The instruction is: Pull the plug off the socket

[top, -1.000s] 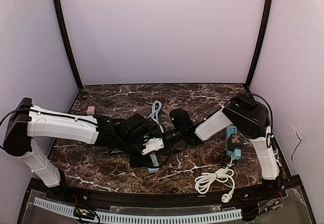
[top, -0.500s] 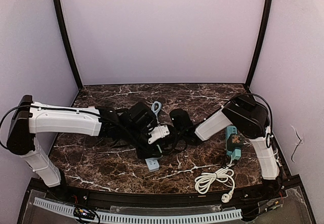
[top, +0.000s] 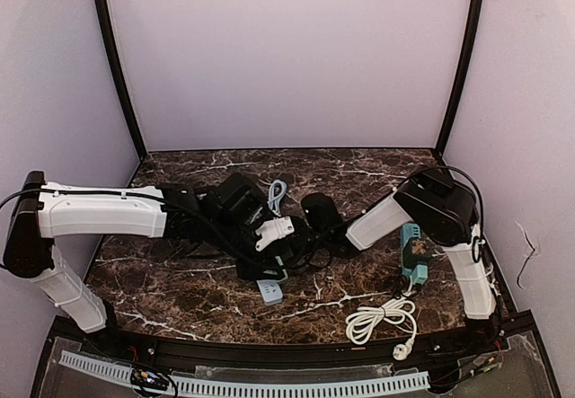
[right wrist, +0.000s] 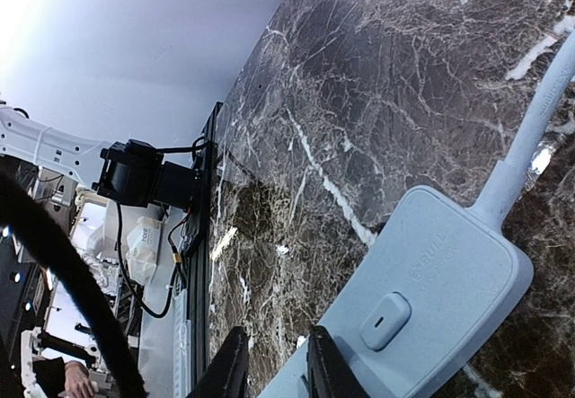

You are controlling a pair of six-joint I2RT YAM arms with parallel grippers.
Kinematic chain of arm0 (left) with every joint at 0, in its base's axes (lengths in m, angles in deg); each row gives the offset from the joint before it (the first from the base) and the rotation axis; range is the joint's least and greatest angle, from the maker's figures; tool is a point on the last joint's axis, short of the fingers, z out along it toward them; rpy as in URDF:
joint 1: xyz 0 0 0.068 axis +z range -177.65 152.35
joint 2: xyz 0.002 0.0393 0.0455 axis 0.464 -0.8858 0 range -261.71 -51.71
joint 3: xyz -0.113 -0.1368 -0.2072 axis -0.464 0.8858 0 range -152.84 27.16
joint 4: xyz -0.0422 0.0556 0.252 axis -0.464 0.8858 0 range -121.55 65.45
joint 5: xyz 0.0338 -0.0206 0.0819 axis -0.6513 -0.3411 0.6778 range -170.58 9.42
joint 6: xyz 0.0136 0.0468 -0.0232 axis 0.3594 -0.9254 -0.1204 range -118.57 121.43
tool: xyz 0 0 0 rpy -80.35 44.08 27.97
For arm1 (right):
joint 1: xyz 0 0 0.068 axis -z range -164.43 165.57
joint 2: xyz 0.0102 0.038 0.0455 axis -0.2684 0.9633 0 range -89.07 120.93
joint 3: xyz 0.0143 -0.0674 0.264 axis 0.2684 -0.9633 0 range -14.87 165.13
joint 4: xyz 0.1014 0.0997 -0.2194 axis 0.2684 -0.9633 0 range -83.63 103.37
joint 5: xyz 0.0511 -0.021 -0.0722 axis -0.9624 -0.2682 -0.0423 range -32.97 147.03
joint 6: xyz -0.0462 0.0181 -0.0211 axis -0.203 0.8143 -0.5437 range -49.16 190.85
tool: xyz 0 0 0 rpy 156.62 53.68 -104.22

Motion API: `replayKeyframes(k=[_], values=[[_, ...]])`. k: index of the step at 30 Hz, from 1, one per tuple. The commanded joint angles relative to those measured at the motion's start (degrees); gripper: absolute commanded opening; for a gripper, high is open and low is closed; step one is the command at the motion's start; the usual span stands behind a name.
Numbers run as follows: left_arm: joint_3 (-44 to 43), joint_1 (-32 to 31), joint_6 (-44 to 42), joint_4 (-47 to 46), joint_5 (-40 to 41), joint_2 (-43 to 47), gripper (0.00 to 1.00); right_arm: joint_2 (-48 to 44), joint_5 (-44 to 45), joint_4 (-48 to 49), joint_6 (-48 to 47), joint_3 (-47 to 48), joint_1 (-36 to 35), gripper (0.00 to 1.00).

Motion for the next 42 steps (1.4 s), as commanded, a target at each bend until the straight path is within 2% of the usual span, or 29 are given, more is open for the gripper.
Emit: replayKeyframes(k=[1,9,13,15,24,32,36,42], values=[[-1.2,0.2,0.1,4.7,0.1,3.2,0.18,2.2,3.1,-6.4,-0.2,-2.8,-0.5,0.25],[0.3,2.8,4.0,3.4,-0.7,9.2,0.18,-3.7,2.1,-8.3,-0.5,1.3,-0.5,0.42],[0.7,3.6,5.1,2.1,0.0,11.5,0.18,-7.5,2.4,-12.2,-2.6,4.5,-0.3,0.59],[1.1,4.2,5.9,1.3,0.2,12.7,0.18,-9.6,2.9,-14.1,-3.6,5.7,0.2,0.64],[3.5,6.6,10.1,-1.1,4.3,19.1,0.19,-20.5,4.8,-17.8,-6.9,1.8,5.5,0.65],[3.6,7.6,19.8,-5.1,11.5,20.6,0.23,-28.5,12.8,-22.9,-15.0,-4.3,3.6,0.65],[3.3,7.6,21.9,-7.6,11.5,20.1,0.25,-28.8,15.1,-25.3,-17.2,-3.6,1.6,0.64],[1.9,7.6,21.3,-7.7,7.0,17.1,0.23,-27.9,17.2,-26.2,-17.9,-2.6,1.1,0.63]])
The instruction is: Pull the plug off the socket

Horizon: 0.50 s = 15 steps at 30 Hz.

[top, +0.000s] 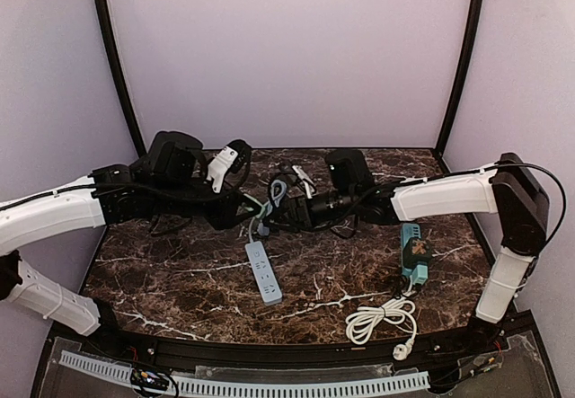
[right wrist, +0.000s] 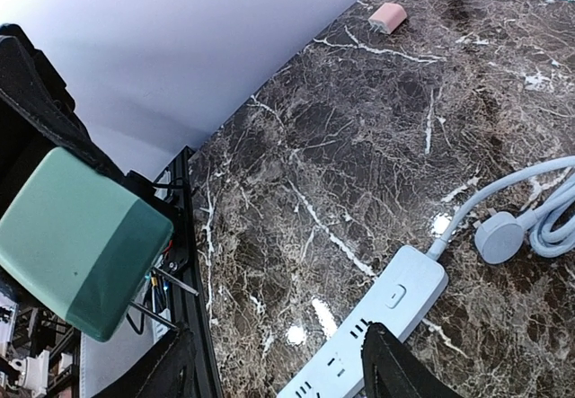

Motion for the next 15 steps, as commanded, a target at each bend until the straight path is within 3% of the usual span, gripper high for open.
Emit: replayKeyframes(k=[1,8,15], values=[[-1.2,0.2,0.9,-1.1,-2.7,-1.6,0.23,0.0,3.7,-1.1,-2.3,0.8,-0.1,0.63],[-0.4,0.2,0.5,1.3,-1.1,-0.8,0.23,-0.7,12.2,-4.1,-3.9,0.6,-0.1,0.62],[-0.4,0.2,0.9,2.5,-4.9,-3.0,0.23,-0.3,11.8,-3.9,-4.3,2.5,-0.5,0.62]])
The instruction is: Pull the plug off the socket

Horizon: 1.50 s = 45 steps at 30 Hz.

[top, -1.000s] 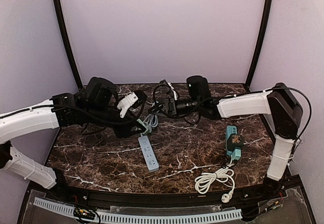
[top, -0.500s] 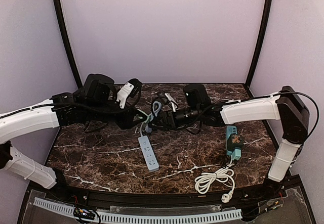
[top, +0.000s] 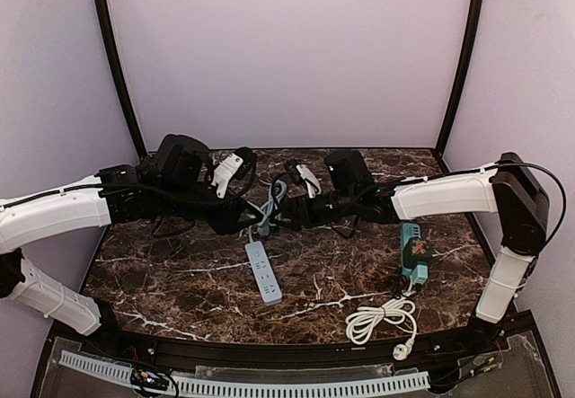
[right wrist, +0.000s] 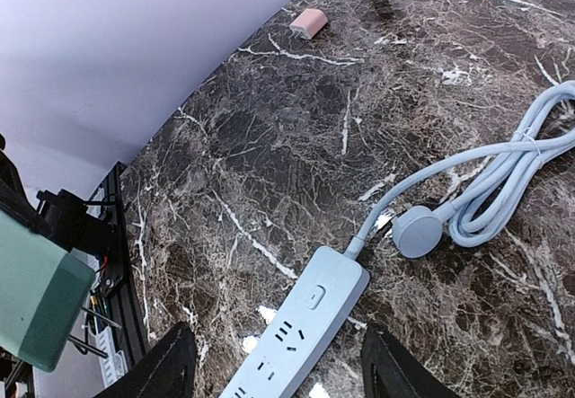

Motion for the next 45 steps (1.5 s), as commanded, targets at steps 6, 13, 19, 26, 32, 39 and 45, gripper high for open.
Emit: replayKeyframes(k=[6,13,19,26,32,39,45], values=[[-1.2,-0.1,1.6,-1.0,-1.6,-2.7,0.24,1.7,-0.9,0.0,-1.0,3.7,-2.5,0.62],[-1.5,-0.1,2.5,-3.3,0.5,-3.5,0.25,3.0,-1.9,0.8,-0.1,3.9,-5.6,0.61],[-1.1,0.0,3.4,-4.9,3.1,-3.7,0.28,3.5,-3.8,2.5,1.4,4.0,-6.4,0.60],[-0.5,0.4,4.9,-6.5,6.8,-4.2,0.30,3.0,-6.8,5.7,3.8,3.2,-6.8,0.59],[0.1,1.1,6.5,-7.6,8.8,-4.8,0.34,2.8,-9.8,8.4,5.9,2.9,-6.8,0.58],[-3.7,1.5,5.9,2.3,6.7,-5.6,0.28,0.6,-7.9,7.2,5.3,-1.7,-0.3,0.62],[-7.7,4.3,10.9,23.0,17.9,-6.3,0.28,-2.3,-7.8,7.3,3.8,-7.0,5.5,0.64]])
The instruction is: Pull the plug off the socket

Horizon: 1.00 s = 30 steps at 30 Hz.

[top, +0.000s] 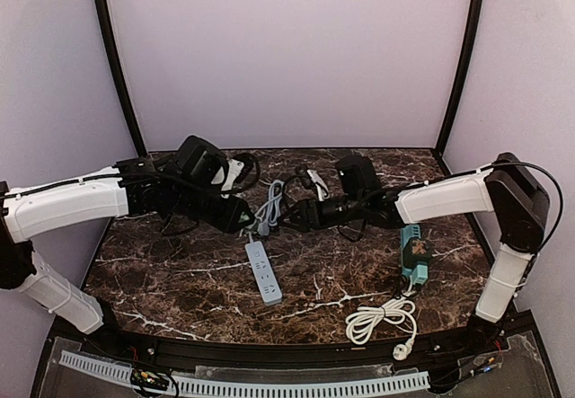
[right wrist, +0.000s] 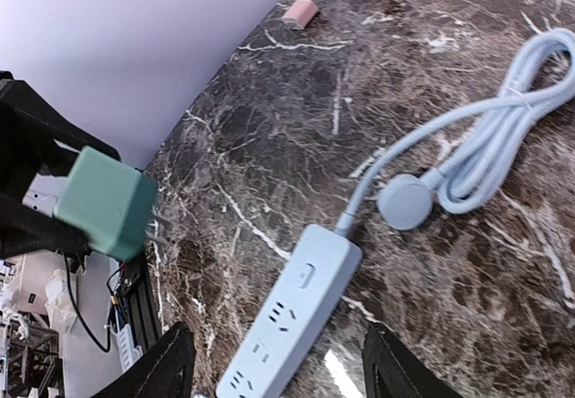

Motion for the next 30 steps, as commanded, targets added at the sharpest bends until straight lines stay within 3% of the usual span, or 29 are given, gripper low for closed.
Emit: replayKeyframes(k=[1,6,12,22,30], values=[[-4.6,4.0,4.5,17.3,10.2,-0.9,0.29,-3.0,-1.5,0.6,-1.4,-2.7,2.6,0.64],[-10.4,16.6,2.3,29.7,9.7,-6.3,0.32,-2.2,-2.2,1.0,-1.8,-3.5,2.8,0.64],[-15.8,28.3,-3.9,29.9,5.9,-13.2,0.23,-2.0,-2.8,2.9,-1.5,-4.6,2.8,0.64],[-29.4,34.5,-5.7,28.9,0.6,-31.8,0.23,-1.4,-4.1,4.5,-1.1,-5.2,2.8,0.63],[-40.2,38.3,-6.6,30.5,-3.1,-39.9,0.29,-2.0,-4.0,4.8,-1.2,-6.7,3.1,0.63]])
